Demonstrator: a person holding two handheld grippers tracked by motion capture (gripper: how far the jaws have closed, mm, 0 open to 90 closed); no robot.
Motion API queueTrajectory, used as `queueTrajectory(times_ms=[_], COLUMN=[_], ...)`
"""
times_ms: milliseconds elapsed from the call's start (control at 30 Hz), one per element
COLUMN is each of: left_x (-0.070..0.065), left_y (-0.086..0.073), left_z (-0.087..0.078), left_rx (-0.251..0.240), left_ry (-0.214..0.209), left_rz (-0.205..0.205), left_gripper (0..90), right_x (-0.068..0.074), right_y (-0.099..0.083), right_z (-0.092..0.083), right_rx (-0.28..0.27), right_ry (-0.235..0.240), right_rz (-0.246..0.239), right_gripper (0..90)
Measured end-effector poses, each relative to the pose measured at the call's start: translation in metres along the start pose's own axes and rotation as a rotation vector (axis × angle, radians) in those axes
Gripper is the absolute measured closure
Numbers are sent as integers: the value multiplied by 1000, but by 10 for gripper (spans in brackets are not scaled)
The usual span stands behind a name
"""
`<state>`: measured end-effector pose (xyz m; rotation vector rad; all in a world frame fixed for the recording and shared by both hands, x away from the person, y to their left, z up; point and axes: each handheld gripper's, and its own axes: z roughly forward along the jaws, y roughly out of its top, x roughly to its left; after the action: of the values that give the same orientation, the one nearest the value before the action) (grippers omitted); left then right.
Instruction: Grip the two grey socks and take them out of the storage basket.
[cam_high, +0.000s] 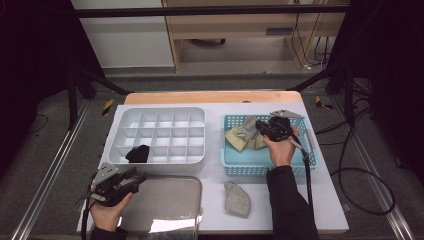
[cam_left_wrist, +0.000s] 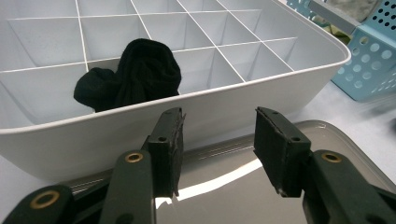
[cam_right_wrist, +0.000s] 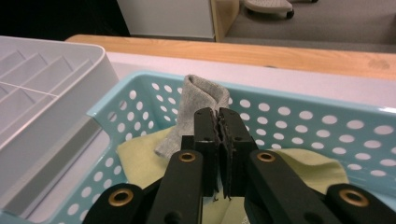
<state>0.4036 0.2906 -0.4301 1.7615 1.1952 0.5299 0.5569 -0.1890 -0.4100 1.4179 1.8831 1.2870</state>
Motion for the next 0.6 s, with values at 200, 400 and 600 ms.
queueTrajectory(times_ms=[200,400,600], left_x=[-1,-1,-1], left_y=[0,0,0], left_z=[1,0,1], left_rx=[3,-1,5], left_ry=[1,2,3], left_rz=[2,3,5], left_gripper=[515,515,515], right_x=[4,13,22], right_y=[5,10,11], right_z=[-19,-39,-59], right_rx=[-38,-89,-140], right_ry=[18,59,88], right_rz=[-21,-46,-77], right_gripper=[869,870,870])
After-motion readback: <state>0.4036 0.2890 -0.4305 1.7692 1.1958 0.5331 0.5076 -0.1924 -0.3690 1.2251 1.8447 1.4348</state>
